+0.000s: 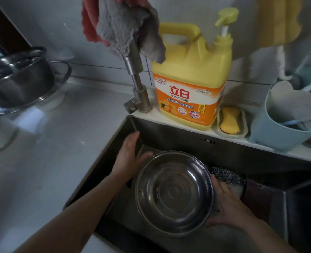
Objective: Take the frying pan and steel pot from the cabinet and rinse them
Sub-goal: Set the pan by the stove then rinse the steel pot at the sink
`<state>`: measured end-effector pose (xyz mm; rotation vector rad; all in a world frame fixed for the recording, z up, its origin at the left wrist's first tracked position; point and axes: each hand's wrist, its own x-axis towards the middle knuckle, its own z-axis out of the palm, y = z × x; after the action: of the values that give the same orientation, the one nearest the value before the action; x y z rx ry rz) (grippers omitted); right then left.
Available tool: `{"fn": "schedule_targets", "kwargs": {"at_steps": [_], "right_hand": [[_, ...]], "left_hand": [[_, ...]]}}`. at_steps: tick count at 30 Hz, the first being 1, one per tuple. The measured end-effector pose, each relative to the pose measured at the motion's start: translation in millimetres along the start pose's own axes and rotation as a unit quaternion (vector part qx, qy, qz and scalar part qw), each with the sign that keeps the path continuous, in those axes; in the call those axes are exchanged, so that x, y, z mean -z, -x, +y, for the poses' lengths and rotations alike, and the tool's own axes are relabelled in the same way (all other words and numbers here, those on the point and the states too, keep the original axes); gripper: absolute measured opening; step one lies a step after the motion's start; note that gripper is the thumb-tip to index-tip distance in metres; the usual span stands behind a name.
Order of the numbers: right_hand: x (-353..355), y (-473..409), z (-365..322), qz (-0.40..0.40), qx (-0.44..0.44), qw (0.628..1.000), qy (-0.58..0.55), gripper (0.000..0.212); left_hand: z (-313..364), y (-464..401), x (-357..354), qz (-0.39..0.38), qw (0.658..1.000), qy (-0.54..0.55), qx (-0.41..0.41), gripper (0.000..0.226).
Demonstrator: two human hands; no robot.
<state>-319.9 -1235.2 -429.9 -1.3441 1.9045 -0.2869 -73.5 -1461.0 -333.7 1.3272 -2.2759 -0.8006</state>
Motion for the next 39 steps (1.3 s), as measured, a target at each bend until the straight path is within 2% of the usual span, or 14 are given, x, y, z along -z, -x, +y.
{"fn": "schedule_targets", "kwargs": {"at_steps": [1,3,7,11,14,21,25,31,39], "right_hand": [[0,0,0,-0.001,-0.001,1.0,-0.001,0.164],[-1,0,-1,0.0,-0.004,1.0,0.0,0.165],[-5,0,0,0.005,-0.008,1.0,0.003,0.165],[-8,-2,3,0.009,-0.002,1.0,0.002,0.165],[-9,-3,4,0.016,0.004,1.0,0.007,0.158],[-11,-4,7,0.022,0.0,0.999,0.026,0.158],[-11,-5,7,0.019,-0.004,0.999,0.029,0.158],[-12,-8,6,0.018,0.0,0.999,0.04,0.159],[-12,-9,8,0.013,0.009,0.999,0.04,0.154]], "left_hand": [[17,-8,8,0.067,0.997,0.039,0.0,0.08],[44,-32,20,0.134,0.985,0.098,0.037,0.075],[71,-83,28,0.149,0.965,0.145,0.158,0.073],[66,-104,27,0.15,0.964,0.112,0.186,0.039],[64,-111,25,0.161,0.962,0.086,0.204,0.03],[63,-111,27,0.149,0.963,0.089,0.204,0.029],[64,-106,28,0.153,0.97,0.044,0.184,0.033],[63,-106,29,0.145,0.974,0.033,0.171,0.033],[57,-107,29,0.132,0.975,0.073,0.161,0.027]]}}
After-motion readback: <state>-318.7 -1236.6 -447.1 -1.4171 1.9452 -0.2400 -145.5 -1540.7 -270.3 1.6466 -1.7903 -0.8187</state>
